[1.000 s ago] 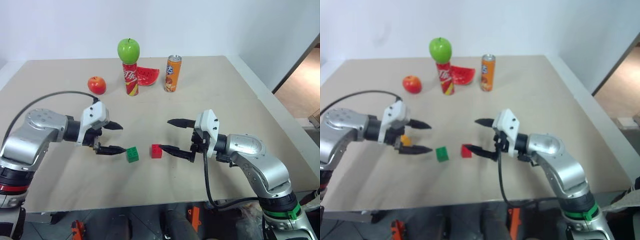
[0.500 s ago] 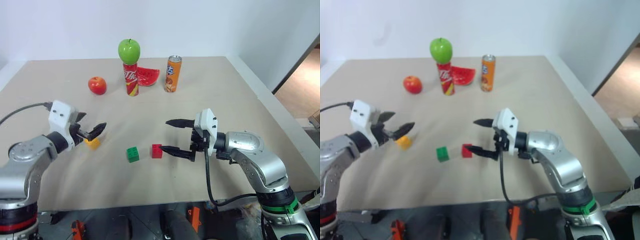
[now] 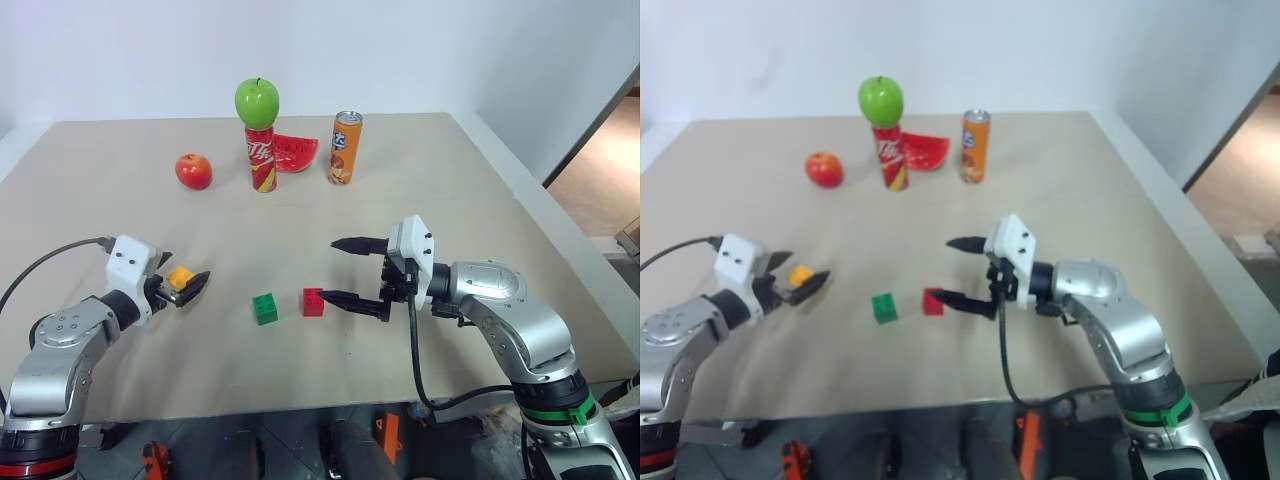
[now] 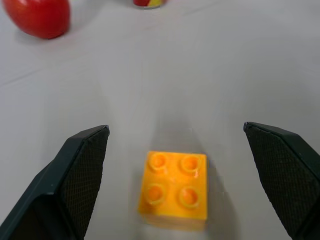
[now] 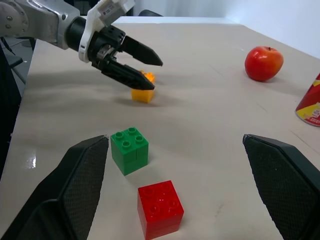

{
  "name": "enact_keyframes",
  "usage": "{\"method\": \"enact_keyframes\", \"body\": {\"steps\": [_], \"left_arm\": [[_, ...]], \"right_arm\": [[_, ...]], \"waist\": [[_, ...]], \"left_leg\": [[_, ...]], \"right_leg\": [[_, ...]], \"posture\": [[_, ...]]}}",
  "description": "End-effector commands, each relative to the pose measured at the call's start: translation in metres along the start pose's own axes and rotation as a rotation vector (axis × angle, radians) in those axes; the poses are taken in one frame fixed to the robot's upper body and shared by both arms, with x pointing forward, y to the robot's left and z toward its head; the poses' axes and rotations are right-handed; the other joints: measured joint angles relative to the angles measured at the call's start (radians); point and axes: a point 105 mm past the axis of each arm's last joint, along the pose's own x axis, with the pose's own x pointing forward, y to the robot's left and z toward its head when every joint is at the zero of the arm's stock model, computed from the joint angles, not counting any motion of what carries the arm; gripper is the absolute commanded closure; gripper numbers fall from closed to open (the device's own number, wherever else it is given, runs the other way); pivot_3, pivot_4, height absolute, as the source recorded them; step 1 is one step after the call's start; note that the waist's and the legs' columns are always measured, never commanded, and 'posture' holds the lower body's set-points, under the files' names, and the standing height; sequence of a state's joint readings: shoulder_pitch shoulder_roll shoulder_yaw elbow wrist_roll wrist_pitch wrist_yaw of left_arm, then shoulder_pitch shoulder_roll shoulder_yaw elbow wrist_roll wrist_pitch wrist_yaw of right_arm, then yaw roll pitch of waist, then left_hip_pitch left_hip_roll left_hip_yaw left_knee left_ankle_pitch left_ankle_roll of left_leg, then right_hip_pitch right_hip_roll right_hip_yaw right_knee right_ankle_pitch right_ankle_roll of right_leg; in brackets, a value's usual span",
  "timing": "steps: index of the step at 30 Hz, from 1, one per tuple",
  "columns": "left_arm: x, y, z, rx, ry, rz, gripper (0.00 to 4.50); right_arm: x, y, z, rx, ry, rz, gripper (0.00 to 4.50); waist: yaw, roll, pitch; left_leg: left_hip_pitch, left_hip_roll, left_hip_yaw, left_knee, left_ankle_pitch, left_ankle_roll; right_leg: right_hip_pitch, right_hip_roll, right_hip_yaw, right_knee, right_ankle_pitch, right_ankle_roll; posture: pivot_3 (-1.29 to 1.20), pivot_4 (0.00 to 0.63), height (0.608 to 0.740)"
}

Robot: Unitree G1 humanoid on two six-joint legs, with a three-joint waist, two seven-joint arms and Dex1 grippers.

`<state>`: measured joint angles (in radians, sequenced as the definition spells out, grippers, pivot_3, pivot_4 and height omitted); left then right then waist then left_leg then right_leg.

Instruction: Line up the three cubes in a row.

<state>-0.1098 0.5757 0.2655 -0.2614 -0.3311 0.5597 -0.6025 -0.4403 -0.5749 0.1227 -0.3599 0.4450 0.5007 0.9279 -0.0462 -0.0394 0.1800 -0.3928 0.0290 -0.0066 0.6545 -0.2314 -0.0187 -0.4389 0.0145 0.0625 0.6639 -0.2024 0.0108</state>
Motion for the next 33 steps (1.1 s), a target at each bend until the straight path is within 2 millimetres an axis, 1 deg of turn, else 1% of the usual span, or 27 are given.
{"method": "enact_keyframes", "body": {"steps": [1, 9, 12, 18, 19, 22, 25, 28, 30, 33], "left_arm": [[0.000, -0.001, 0.001, 0.035, -0.004, -0.019, 0.04], [0.005, -0.001, -0.023, 0.018, 0.079, -0.032, 0.04], [0.006, 0.000, -0.025, 0.020, 0.082, -0.021, 0.85], [0.008, 0.001, -0.021, 0.043, 0.061, -0.010, 2.93], [0.008, 0.002, -0.021, 0.051, 0.057, -0.007, 3.16], [0.004, -0.004, -0.015, 0.066, 0.019, -0.023, 3.15], [-0.003, -0.019, -0.010, 0.116, -0.009, -0.115, 3.15], [-0.010, -0.031, -0.005, 0.180, -0.028, -0.231, 3.15], [-0.015, -0.038, -0.004, 0.233, -0.033, -0.344, 3.15], [-0.023, -0.040, -0.009, 0.304, 0.005, -0.504, 3.15]], "right_arm": [[-0.002, 0.003, 0.011, -0.047, -0.014, -0.003, 0.00], [-0.004, 0.004, 0.013, -0.040, -0.007, -0.013, 0.00], [-0.005, 0.003, 0.014, -0.039, -0.007, -0.016, 0.00], [-0.005, 0.002, 0.014, -0.038, -0.006, -0.016, 0.00], [-0.005, 0.002, 0.014, -0.038, -0.005, -0.015, 0.00], [-0.004, 0.002, 0.014, -0.037, -0.005, -0.012, 0.00], [-0.003, 0.002, 0.013, -0.037, -0.005, -0.007, 0.00], [-0.003, 0.002, 0.013, -0.039, -0.004, -0.003, 0.00], [-0.002, 0.001, 0.013, -0.039, -0.004, 0.001, 0.00], [-0.002, 0.000, 0.013, -0.044, -0.001, 0.009, 0.00]], "waist": [[0.000, 0.000, 0.000], [0.000, 0.000, 0.000], [0.000, 0.000, 0.000], [0.000, 0.000, 0.000], [0.000, 0.000, 0.000], [-0.001, 0.000, 0.000], [-0.001, 0.000, 0.000], [0.000, 0.000, 0.000], [0.000, 0.000, 0.000], [-0.001, 0.000, 0.000]], "left_leg": [[0.000, 0.000, 0.000, 0.000, 0.000, 0.000], [0.000, 0.000, 0.000, 0.000, 0.000, 0.000], [0.000, 0.000, 0.000, 0.000, 0.000, 0.000], [0.000, 0.000, 0.000, 0.000, 0.000, 0.000], [0.000, 0.000, 0.000, 0.000, 0.000, 0.000], [0.000, 0.000, 0.000, 0.000, 0.000, 0.000], [0.000, 0.000, 0.001, -0.001, 0.000, 0.000], [0.000, 0.000, 0.000, -0.001, 0.000, 0.000], [0.000, 0.001, 0.000, -0.002, 0.000, 0.000], [0.000, 0.001, 0.001, -0.002, 0.000, 0.000]], "right_leg": [[0.000, 0.000, 0.000, 0.000, 0.000, 0.000], [0.000, 0.000, 0.000, 0.000, 0.000, 0.000], [0.000, 0.000, 0.000, 0.000, 0.000, 0.000], [0.000, 0.000, 0.000, 0.000, 0.000, 0.000], [0.000, 0.000, 0.000, 0.000, 0.000, 0.000], [0.000, 0.000, 0.000, 0.000, 0.000, 0.000], [-0.001, 0.000, 0.000, 0.000, 0.000, 0.000], [-0.001, 0.000, 0.000, 0.000, -0.001, -0.001], [-0.001, 0.000, 0.000, 0.000, -0.002, -0.003], [-0.001, 0.000, 0.000, 0.000, -0.002, -0.004]], "posture": [[0.00, 0.150, 0.740], [0.00, 0.150, 0.740], [0.00, 0.150, 0.740], [0.00, 0.150, 0.740], [0.00, 0.150, 0.740], [0.00, 0.150, 0.740], [0.00, 0.150, 0.740], [0.00, 0.150, 0.740], [0.00, 0.150, 0.740], [0.00, 0.150, 0.740]]}}
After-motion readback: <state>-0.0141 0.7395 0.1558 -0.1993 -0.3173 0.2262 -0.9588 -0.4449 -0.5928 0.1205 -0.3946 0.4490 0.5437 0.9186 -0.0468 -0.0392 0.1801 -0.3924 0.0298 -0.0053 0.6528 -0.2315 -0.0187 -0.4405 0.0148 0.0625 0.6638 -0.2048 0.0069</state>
